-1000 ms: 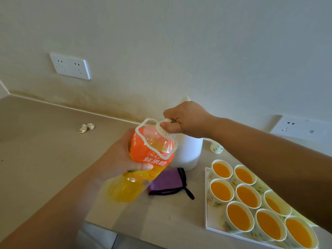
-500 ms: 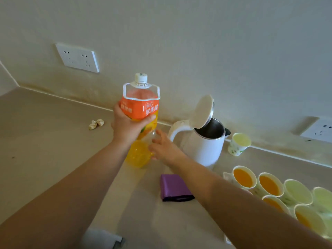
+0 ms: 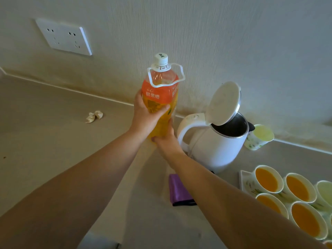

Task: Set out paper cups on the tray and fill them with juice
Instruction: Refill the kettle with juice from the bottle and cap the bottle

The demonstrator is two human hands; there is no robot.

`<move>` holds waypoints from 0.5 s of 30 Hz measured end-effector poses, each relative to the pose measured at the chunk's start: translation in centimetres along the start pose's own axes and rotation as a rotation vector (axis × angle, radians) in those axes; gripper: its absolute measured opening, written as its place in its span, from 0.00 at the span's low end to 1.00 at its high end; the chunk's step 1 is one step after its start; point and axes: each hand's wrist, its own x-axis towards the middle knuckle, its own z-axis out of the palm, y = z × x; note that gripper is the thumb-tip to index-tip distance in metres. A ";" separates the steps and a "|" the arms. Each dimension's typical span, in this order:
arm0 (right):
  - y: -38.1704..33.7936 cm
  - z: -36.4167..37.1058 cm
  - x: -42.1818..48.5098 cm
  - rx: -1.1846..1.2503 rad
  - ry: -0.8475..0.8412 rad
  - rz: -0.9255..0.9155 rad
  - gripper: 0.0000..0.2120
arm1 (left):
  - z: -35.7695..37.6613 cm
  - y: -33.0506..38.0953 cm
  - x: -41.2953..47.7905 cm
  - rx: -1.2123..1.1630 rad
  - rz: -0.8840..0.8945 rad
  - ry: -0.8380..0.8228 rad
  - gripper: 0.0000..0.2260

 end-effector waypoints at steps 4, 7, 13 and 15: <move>2.1 -1.7 -2.4 0.028 0.104 0.089 0.19 | 0.8 0.1 1.1 0.037 -0.016 -0.024 0.48; 3.2 -3.3 -3.3 0.175 0.326 0.141 0.18 | 1.9 0.5 1.4 0.038 -0.012 -0.021 0.50; 2.1 -4.0 -2.2 0.035 0.272 -0.013 0.22 | 4.0 1.0 2.4 0.048 0.008 -0.021 0.50; 1.6 -4.3 -1.6 0.035 0.320 -0.037 0.20 | 4.6 1.1 2.7 0.044 0.001 -0.011 0.51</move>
